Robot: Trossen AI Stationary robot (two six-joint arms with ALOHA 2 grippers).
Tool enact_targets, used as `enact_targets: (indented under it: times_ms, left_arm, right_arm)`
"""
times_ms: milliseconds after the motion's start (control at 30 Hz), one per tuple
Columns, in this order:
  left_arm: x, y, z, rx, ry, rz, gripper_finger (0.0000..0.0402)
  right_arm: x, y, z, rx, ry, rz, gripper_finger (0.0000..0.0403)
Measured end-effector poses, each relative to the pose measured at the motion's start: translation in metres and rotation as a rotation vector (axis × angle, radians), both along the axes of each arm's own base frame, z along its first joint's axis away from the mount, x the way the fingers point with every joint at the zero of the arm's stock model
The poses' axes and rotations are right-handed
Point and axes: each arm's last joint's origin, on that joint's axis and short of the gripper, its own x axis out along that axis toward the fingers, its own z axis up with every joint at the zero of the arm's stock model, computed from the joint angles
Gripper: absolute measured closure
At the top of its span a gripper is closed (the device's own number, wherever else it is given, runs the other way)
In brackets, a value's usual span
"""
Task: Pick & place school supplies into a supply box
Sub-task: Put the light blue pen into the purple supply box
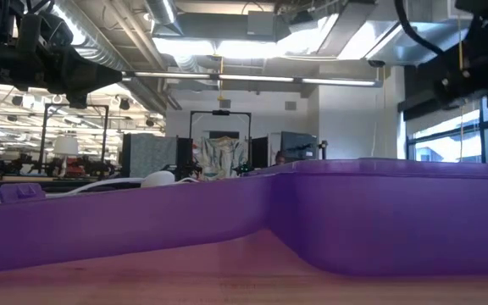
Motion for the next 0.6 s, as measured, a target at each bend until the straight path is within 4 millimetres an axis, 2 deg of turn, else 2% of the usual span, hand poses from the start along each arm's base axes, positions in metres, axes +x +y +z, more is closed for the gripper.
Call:
enact_targets:
  times_ms: [200,367,600]
  left_arm:
    - [0.000,0.000,0.000,0.000,0.000,0.000,0.0398]
    - [0.000,0.000,0.000,0.000,0.000,0.000,0.0398]
    - [0.000,0.000,0.000,0.000,0.000,0.000,0.0398]
  right_arm:
    - [-0.011,-0.006,-0.020,0.003,0.025,0.009,0.0256]
    - [-0.011,-0.005,-0.030,0.053,-0.019,0.030,0.0256]
    - [-0.011,-0.005,-0.029,0.052,-0.016,0.026,0.0256]
